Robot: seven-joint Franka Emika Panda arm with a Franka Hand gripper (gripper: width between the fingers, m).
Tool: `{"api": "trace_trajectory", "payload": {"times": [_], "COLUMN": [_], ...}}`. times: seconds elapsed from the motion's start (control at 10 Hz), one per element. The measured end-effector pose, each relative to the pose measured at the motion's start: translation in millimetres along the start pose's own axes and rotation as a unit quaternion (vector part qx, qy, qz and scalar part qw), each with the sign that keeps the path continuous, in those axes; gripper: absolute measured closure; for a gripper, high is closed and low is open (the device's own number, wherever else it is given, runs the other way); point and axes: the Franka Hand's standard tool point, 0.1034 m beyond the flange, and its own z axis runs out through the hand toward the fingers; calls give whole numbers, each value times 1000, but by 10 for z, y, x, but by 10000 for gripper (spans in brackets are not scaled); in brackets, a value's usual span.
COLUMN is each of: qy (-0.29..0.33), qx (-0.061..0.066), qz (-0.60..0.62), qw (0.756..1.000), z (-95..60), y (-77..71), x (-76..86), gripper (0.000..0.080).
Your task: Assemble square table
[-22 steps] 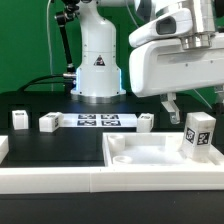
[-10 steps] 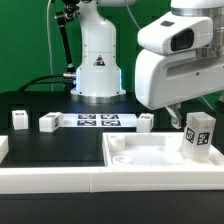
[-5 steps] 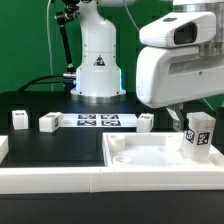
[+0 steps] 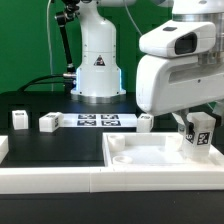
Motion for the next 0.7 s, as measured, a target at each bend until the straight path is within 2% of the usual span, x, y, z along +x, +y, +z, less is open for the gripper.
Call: {"api": "trace_trajectory", "payload": {"times": [0.1, 0.2, 0.5, 0.7], "qy": [0, 0, 1, 5], "qx": [0, 1, 1, 3], "qz": [-2, 5, 14, 108], "qw": [1000, 1000, 1000, 994], "z": [0, 0, 0, 2], "y": [3, -1, -2, -17], "x": [0, 1, 2, 13], "gripper": [415, 511, 511, 511]}}
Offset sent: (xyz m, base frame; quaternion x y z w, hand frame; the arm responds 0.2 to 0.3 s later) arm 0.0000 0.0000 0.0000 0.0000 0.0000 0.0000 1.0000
